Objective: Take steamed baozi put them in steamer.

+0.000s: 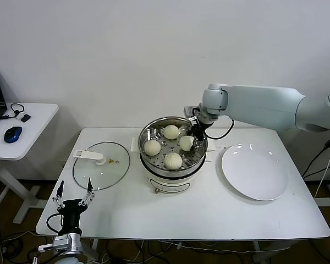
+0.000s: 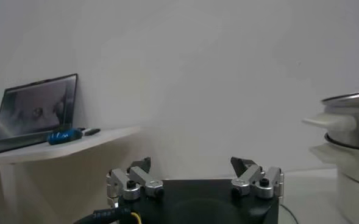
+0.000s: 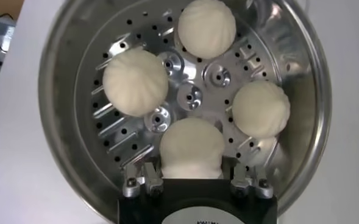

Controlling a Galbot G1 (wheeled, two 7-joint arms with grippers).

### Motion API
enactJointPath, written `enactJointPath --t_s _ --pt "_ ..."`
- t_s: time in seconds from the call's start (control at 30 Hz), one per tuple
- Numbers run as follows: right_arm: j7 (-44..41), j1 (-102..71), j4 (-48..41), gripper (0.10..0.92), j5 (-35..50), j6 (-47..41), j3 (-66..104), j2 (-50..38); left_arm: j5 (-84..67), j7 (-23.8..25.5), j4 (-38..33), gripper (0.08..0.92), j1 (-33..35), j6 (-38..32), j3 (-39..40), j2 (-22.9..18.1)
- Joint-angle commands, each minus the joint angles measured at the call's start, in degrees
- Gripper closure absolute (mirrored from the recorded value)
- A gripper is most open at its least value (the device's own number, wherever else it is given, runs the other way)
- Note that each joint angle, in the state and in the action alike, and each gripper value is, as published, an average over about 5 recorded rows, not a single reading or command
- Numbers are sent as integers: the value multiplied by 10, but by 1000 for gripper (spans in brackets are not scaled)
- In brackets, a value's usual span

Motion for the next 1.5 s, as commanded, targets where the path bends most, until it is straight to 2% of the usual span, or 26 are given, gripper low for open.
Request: enactJointPath --t_s 0.03,0.37,0.63,0.93,1.3,1.5 --pt "1 -37 -34 380 -24 0 15 10 -1 0 2 177 0 -1 -2 7" --pt "-3 -32 -37 368 -13 4 20 8 -3 0 -1 177 0 0 -5 7" --pt "-11 -15 -35 215 21 6 18 8 -3 0 -8 177 4 0 -4 6" --pt "-17 54 5 203 60 9 -11 -12 -3 1 -18 177 8 3 -3 6" --pt "189 1 103 203 81 -106 151 -130 -3 2 -30 177 10 8 -2 6" --pt "292 -101 200 203 55 -139 294 -221 -1 2 -32 177 10 9 0 6"
